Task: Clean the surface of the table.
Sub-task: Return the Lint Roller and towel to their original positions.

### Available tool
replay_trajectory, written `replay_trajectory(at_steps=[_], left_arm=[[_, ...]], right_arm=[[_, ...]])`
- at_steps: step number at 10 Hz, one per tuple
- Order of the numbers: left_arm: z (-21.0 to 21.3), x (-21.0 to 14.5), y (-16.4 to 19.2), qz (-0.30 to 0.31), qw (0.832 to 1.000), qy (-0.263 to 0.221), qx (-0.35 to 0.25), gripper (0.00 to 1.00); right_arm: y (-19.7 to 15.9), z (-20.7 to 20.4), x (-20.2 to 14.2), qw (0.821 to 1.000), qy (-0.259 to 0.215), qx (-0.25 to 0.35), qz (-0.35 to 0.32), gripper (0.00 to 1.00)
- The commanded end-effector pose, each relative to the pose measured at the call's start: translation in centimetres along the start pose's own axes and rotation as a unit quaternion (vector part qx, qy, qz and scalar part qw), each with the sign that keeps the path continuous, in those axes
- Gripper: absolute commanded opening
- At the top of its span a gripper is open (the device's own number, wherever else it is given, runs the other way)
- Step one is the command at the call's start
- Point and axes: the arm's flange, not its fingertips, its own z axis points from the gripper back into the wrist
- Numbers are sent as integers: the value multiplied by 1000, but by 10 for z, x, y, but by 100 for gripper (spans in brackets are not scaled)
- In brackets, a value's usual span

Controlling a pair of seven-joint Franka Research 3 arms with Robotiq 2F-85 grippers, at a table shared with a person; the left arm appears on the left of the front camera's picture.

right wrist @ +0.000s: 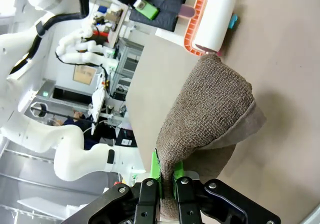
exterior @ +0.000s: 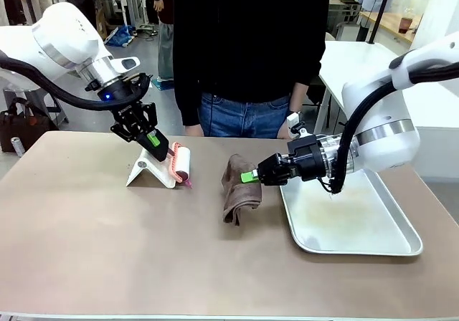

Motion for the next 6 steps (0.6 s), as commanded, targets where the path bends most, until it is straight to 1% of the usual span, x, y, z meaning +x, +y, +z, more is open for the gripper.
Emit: replay_trajectory(at_steps=[1, 3, 4, 6], left_arm=[[11, 6, -1, 19, 1000, 10, 13, 22], [22, 11, 2, 31, 999, 36, 2, 22], [25, 15, 7, 38, 999, 36, 0, 22], [28, 15, 10, 33, 999, 43, -4, 22]], right_arm=[[0, -2, 9, 1000, 7, 3, -7, 11], [-2, -4, 8, 1000, 11, 4, -7, 11], [-4, -5, 8, 1000, 11, 3, -9, 11], [-4, -3, 8, 1000, 7, 4, -11, 11]])
